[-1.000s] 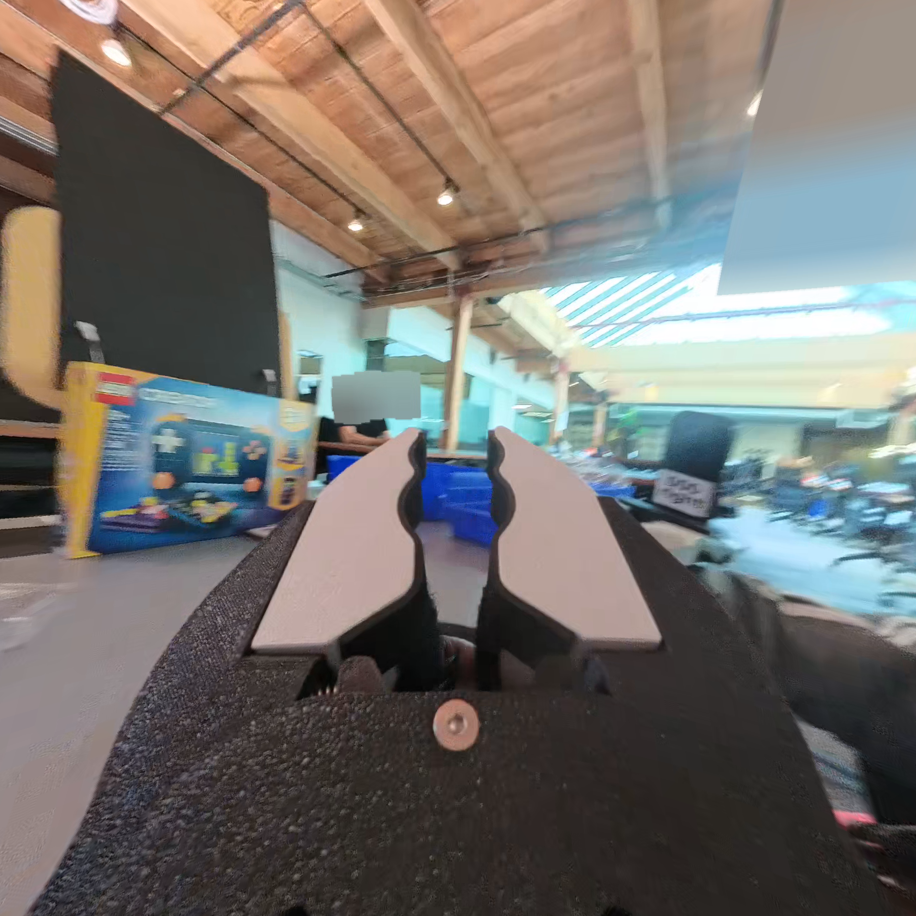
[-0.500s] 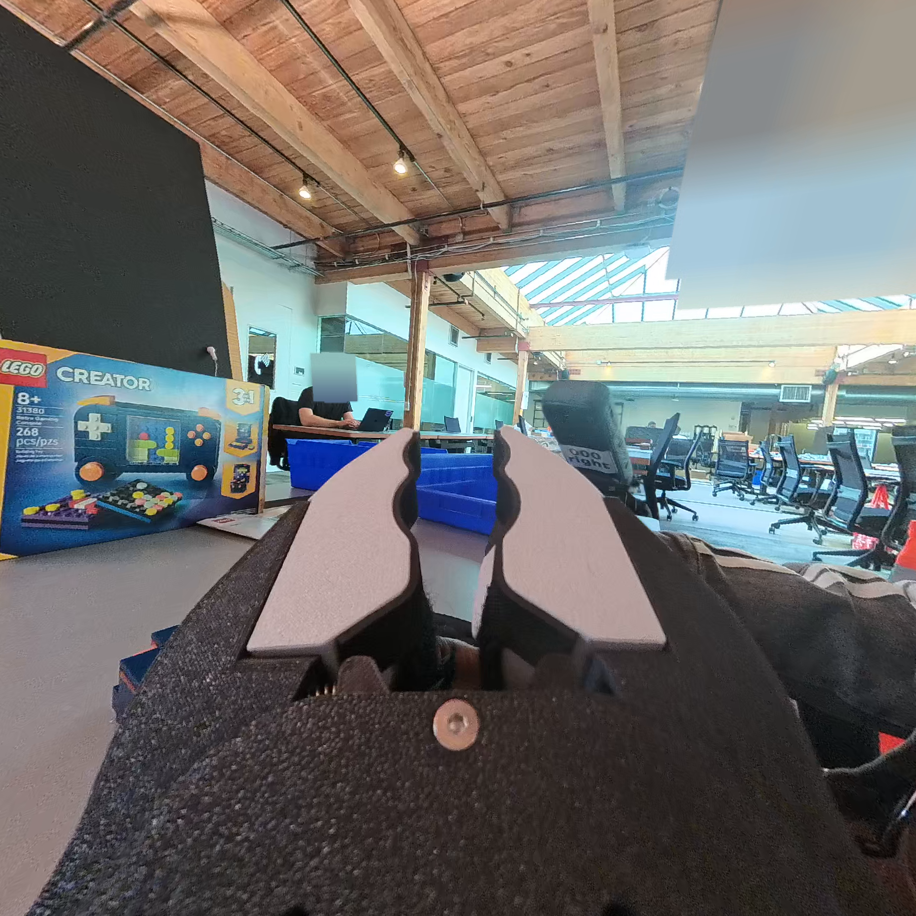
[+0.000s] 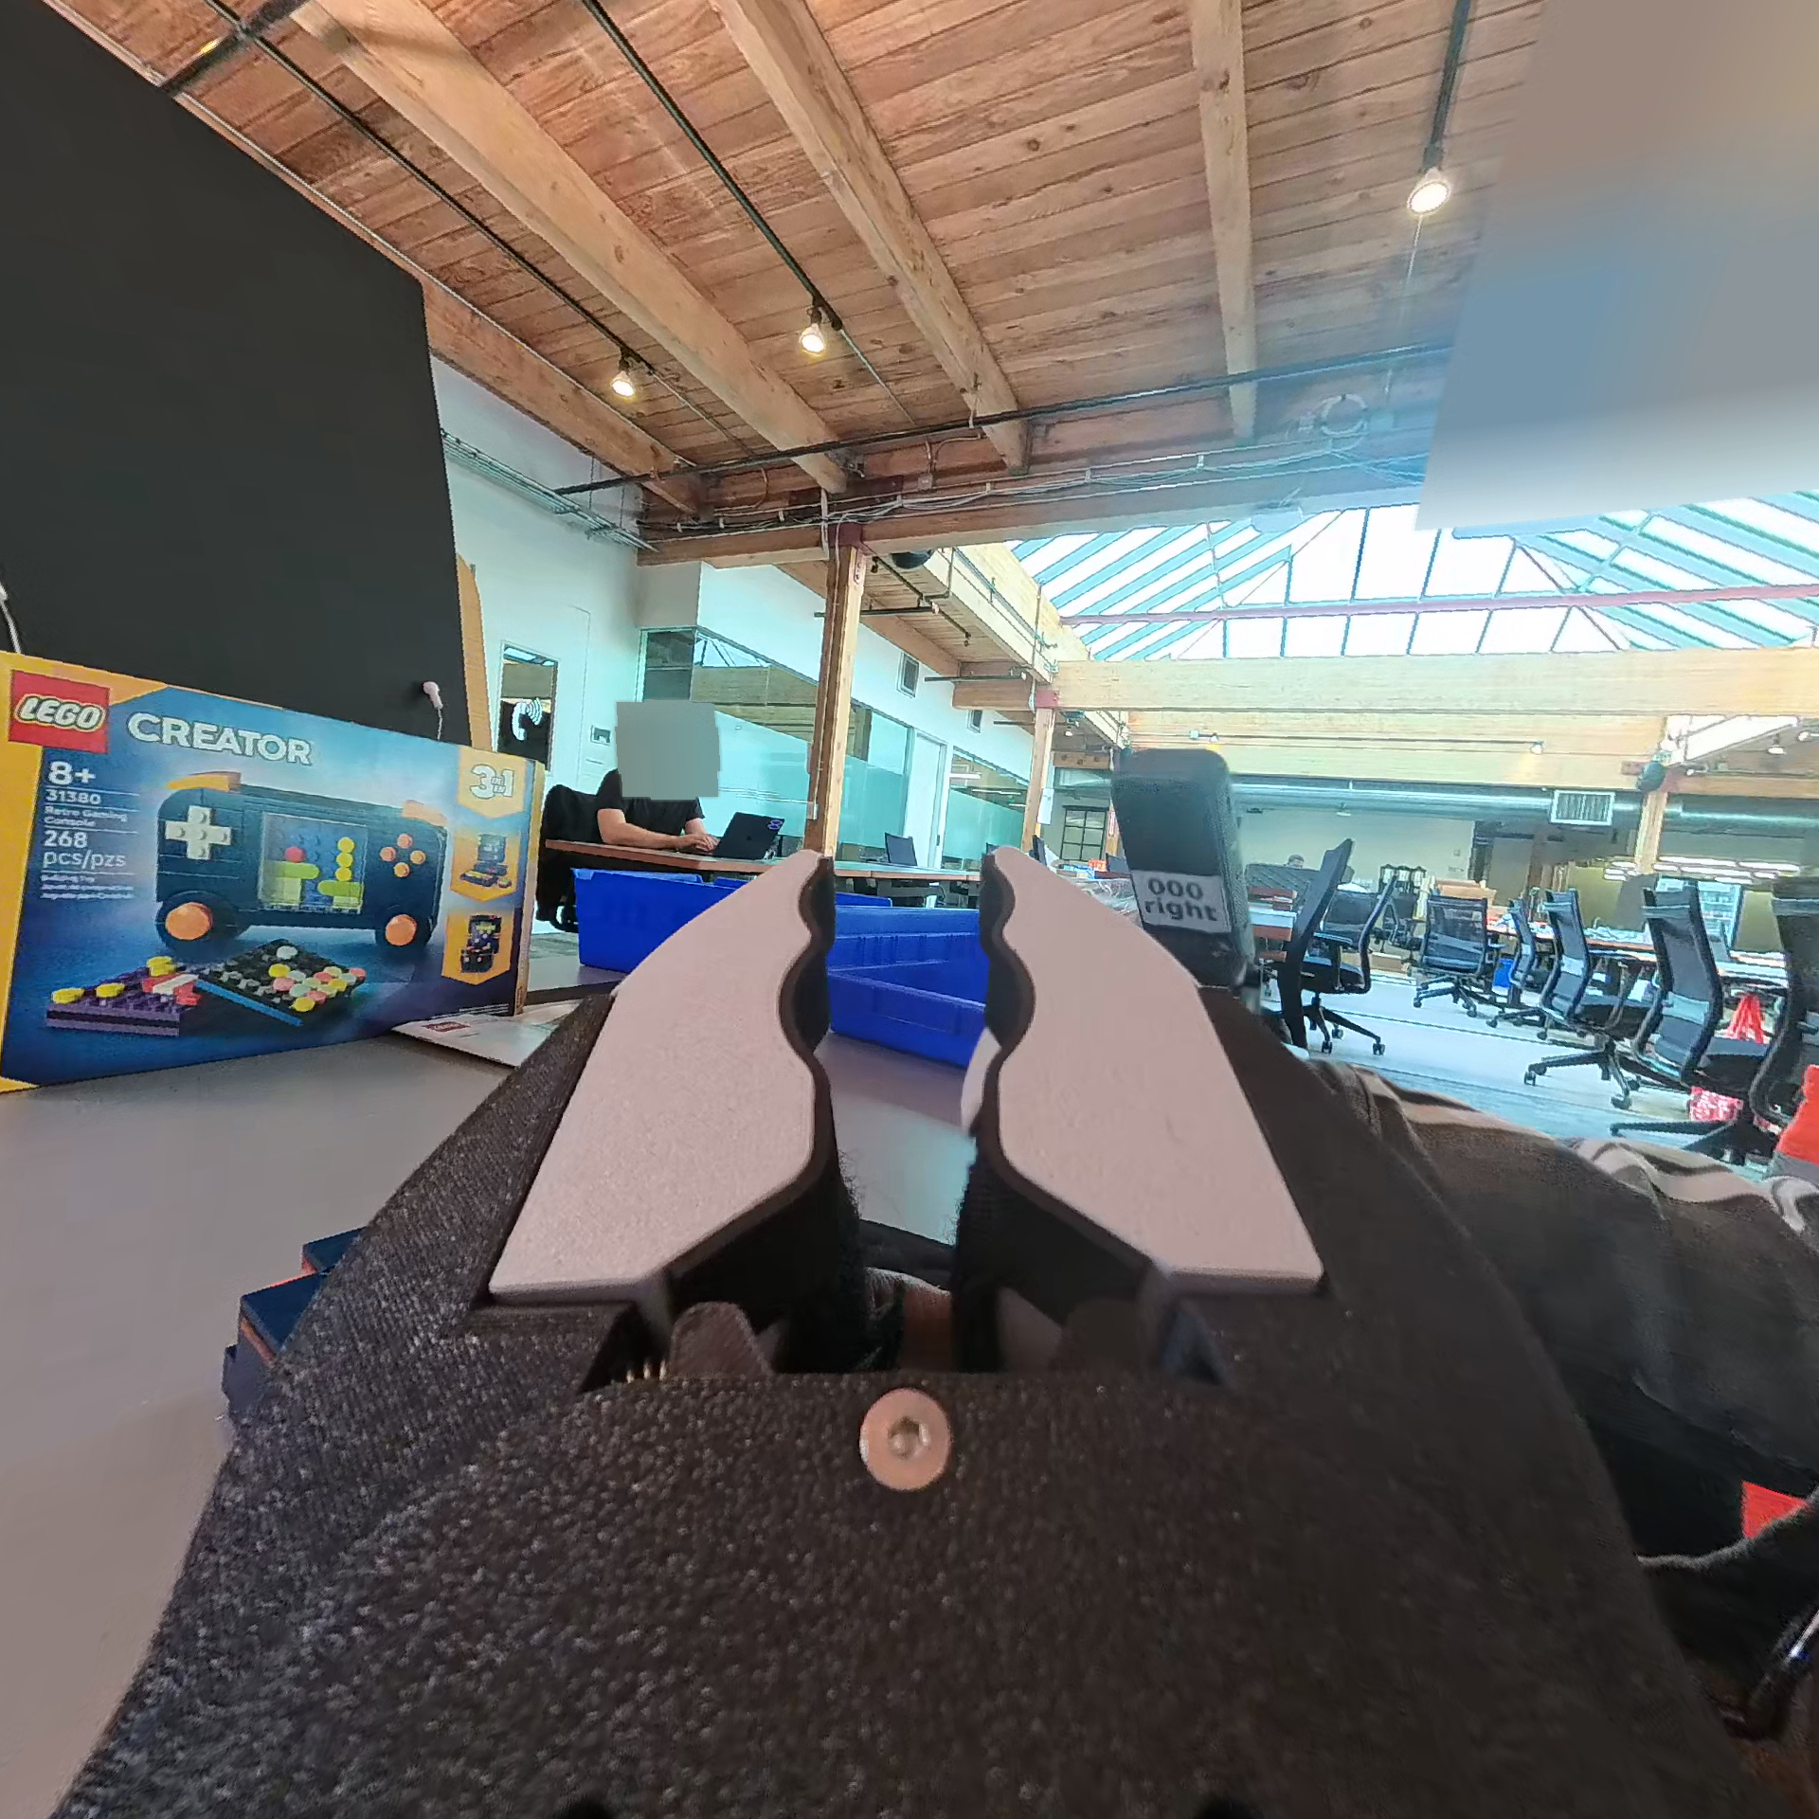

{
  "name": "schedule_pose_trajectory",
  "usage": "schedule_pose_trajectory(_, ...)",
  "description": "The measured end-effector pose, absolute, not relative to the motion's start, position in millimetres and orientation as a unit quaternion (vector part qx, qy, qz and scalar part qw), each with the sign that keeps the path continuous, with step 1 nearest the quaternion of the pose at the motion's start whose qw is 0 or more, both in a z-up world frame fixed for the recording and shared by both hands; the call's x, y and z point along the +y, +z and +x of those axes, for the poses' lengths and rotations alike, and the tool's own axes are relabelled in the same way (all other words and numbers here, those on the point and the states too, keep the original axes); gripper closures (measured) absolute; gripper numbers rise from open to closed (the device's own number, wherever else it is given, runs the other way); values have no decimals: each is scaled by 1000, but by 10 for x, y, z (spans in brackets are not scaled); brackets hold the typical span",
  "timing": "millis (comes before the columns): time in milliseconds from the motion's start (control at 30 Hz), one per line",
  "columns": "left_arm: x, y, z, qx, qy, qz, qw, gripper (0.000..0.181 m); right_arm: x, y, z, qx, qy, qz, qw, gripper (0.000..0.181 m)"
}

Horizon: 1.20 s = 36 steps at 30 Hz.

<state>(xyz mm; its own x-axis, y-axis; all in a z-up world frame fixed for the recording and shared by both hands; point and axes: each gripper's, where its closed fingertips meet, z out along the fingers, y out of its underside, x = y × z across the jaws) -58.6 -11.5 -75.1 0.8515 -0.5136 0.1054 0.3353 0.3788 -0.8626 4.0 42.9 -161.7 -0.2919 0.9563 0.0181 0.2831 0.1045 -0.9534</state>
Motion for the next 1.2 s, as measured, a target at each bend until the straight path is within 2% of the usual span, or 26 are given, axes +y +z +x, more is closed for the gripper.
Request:
schedule_pose_trajectory(200,-103,-754,-598,86,-260,-497,823,154,863,-913,463,-568,525,-473,422,179)
schedule_pose_trajectory(333,-105,-752,-599,85,-258,-496,824,154,1764,-356,1155,-498,400,-561,526,178)
schedule_pose_trajectory(400,-104,-753,-590,88,-258,-497,824,154,2288,-259,1639,-439,324,-641,541,178)
schedule_pose_trajectory(500,-103,-754,-585,89,-258,-498,823,154,2828,-453,2206,-363,244,-755,489,178)
schedule_pose_trajectory(567,-104,-754,-585,89,-257,-498,824,154,2992,-588,2379,-339,229,-790,456,167)
schedule_pose_trajectory(700,-103,-753,-583,89,-257,-498,823,154,3167,-616,2536,-298,236,-800,465,165)
schedule_pose_trajectory(800,-101,-753,-587,88,-258,-498,823,154,3206,-648,2584,-273,257,-805,459,144)
schedule_pose_trajectory(900,-103,-752,-586,88,-258,-498,823,154,3214,-702,2614,-264,273,-810,447,140)
schedule_pose_trajectory(1200,-105,-750,-591,85,-259,-498,823,154,3305,-1047,2881,-254,194,-855,408,121)
